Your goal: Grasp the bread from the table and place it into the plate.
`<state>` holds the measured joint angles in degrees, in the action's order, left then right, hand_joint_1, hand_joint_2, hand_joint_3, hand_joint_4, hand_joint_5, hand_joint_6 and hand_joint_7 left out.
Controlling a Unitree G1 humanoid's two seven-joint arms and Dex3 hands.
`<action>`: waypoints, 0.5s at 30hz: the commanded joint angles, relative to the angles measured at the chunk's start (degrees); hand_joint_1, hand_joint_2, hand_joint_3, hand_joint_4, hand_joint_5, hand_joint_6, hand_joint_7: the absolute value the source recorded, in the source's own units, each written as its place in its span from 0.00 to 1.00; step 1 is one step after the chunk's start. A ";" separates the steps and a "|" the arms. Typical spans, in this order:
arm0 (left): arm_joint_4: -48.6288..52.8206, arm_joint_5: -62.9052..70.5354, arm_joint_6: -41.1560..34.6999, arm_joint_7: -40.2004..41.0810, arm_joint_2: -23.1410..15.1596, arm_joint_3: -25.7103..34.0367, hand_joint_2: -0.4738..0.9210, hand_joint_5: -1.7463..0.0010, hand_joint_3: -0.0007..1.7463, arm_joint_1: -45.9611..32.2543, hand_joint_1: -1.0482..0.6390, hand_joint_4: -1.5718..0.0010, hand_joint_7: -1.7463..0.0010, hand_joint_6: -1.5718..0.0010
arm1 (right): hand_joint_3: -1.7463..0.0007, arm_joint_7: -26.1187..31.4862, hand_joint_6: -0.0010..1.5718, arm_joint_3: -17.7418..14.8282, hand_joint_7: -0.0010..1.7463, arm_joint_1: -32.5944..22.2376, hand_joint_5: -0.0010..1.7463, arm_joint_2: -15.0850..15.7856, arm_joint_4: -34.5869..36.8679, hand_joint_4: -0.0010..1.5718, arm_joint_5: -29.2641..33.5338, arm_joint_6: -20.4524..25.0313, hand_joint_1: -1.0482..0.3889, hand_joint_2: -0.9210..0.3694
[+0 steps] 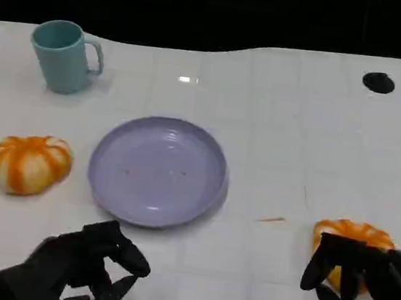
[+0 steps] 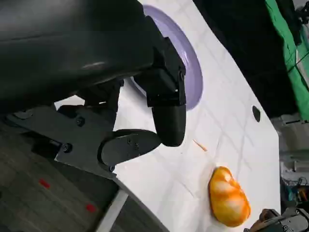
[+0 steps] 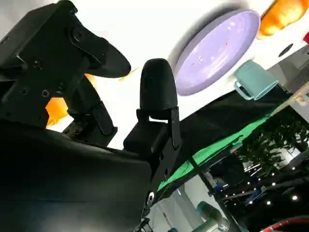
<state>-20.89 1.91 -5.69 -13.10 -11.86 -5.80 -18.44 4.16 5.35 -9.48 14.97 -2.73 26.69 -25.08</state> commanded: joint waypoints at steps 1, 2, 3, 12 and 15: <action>-0.12 0.16 0.01 -0.40 -0.75 0.19 0.91 0.00 0.37 -0.12 0.48 0.60 0.28 0.59 | 0.25 0.36 0.55 -0.16 0.78 -0.14 1.00 0.40 -0.39 0.61 -0.13 -0.02 0.69 0.53; -0.08 0.19 0.11 -0.41 -0.78 0.18 0.91 0.00 0.37 -0.11 0.48 0.60 0.28 0.59 | 0.25 0.35 0.55 -0.16 0.78 -0.14 1.00 0.33 -0.39 0.61 -0.21 -0.01 0.69 0.53; -0.02 0.27 0.23 -0.39 -0.80 0.16 0.92 0.00 0.37 -0.10 0.48 0.60 0.28 0.59 | 0.25 0.35 0.55 -0.15 0.78 -0.11 1.00 0.30 -0.35 0.61 -0.28 -0.03 0.69 0.53; -0.10 0.26 0.01 -0.42 -0.82 0.13 0.92 0.00 0.36 -0.14 0.48 0.60 0.28 0.59 | 0.25 0.40 0.56 -0.12 0.78 -0.07 1.00 0.33 -0.13 0.61 -0.20 -0.01 0.69 0.53; -0.28 0.29 -0.06 -0.45 -0.86 0.08 0.92 0.00 0.36 -0.13 0.48 0.60 0.28 0.59 | 0.25 0.28 0.55 -0.14 0.78 -0.06 1.00 0.32 -0.29 0.61 -0.23 0.19 0.69 0.53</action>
<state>-20.89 1.95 -5.68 -13.10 -11.90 -5.81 -18.44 4.16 5.38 -9.47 14.96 -2.73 26.70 -25.08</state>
